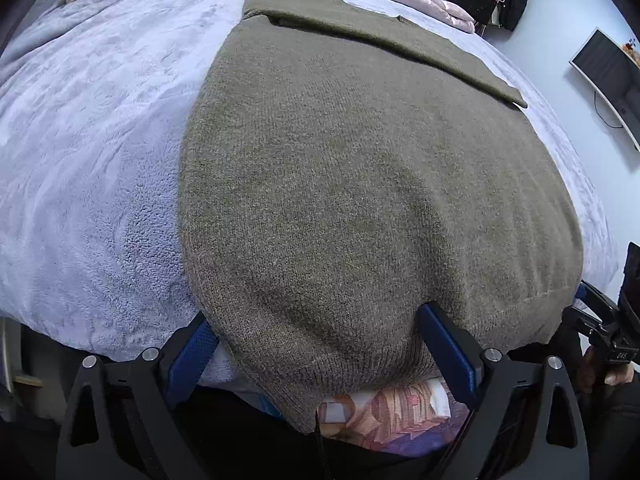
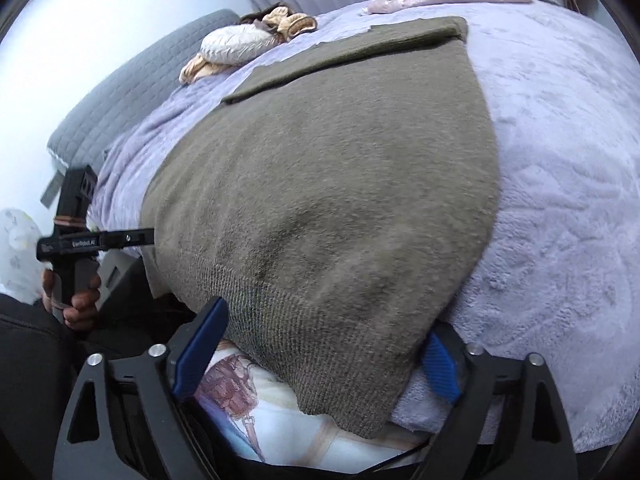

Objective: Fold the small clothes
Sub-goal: 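Grasp the sweater hem with both grippers, then lift the hem with both grippers and fold it toward the collar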

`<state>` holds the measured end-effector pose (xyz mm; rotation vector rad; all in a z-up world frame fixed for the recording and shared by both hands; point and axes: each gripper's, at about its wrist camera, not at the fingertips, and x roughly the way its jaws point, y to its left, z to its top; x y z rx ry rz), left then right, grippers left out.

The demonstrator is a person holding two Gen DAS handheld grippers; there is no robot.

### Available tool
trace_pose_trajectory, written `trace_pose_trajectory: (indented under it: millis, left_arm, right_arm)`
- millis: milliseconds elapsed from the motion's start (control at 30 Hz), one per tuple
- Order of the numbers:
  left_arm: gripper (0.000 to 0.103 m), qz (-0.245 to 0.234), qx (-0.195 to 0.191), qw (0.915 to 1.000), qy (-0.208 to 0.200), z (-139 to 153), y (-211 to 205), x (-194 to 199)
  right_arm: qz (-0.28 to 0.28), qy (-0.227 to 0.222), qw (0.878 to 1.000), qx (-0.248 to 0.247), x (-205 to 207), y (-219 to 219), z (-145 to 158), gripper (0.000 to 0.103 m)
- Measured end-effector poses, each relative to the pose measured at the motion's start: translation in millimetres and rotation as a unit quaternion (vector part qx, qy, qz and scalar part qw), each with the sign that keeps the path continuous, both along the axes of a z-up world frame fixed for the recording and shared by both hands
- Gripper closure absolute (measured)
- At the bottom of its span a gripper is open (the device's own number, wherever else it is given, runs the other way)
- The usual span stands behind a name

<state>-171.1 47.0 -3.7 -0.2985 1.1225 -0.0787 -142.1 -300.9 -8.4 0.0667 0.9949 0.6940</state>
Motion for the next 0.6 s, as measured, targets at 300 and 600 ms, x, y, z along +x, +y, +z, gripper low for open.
trace_pose_trajectory:
  millis: [300,600]
  left_arm:
    - [0.054,0.011,0.003,0.9997,-0.022,5.7,-1.0,-11.6]
    - [0.035,-0.012,0.000,0.9999,-0.011,-1.0,-15.1,2.8]
  right_arm:
    - [-0.022,0.015,1.000,-0.004,6.5,-8.2,7.5,0.072]
    - [-0.026,0.023,0.999,0.032,6.7,-9.5,-2.1,0.049]
